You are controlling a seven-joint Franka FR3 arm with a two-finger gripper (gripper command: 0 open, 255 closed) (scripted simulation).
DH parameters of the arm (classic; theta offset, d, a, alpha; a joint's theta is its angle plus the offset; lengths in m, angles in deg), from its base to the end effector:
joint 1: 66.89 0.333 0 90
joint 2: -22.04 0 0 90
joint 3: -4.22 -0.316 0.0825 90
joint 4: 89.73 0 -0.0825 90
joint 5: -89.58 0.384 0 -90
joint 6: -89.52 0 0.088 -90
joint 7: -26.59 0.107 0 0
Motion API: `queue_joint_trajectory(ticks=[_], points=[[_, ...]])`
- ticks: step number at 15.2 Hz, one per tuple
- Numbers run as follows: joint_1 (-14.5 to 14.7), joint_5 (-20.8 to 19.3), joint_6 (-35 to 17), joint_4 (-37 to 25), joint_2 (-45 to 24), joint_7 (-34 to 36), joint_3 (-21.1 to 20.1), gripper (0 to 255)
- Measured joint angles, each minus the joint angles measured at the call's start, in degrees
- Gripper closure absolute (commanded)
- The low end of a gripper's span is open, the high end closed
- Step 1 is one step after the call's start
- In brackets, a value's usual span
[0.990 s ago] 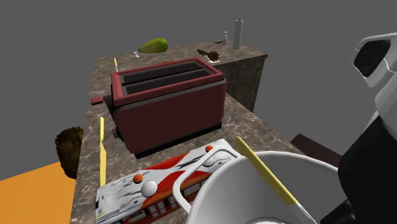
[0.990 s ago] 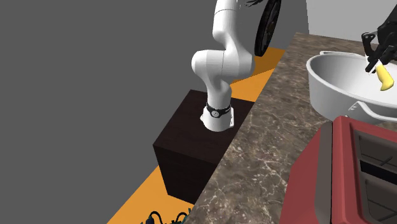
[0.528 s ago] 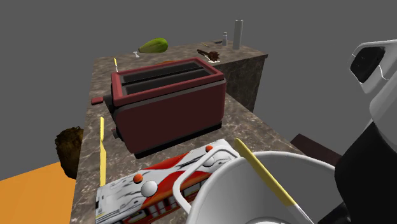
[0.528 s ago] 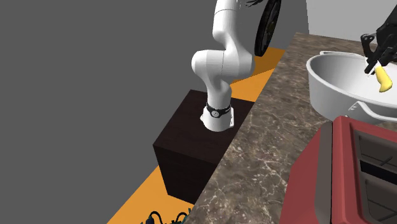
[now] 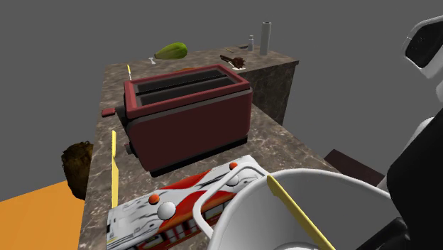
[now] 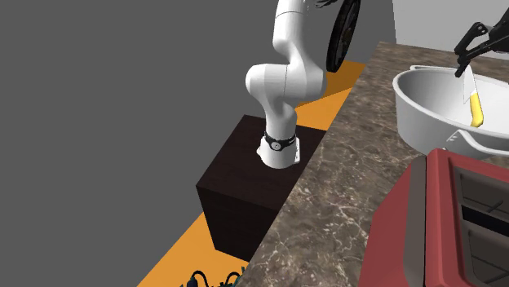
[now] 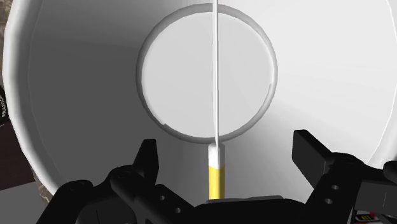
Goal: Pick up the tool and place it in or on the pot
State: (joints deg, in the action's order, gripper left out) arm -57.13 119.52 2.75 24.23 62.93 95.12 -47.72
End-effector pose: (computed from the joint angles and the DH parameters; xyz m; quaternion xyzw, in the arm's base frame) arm 0.0518 0.4452 0.5929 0.9938 -0.1107 0.0101 0.0023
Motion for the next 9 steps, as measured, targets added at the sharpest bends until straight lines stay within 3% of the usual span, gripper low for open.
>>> queue_joint_trajectory(ticks=[3, 9], points=[[-0.5, -1.1, 3.4, -4.3, -1.1, 0.7, 1.0, 0], [-0.8, -1.4, 4.2, -5.4, -1.5, 0.8, 1.2, 0]])
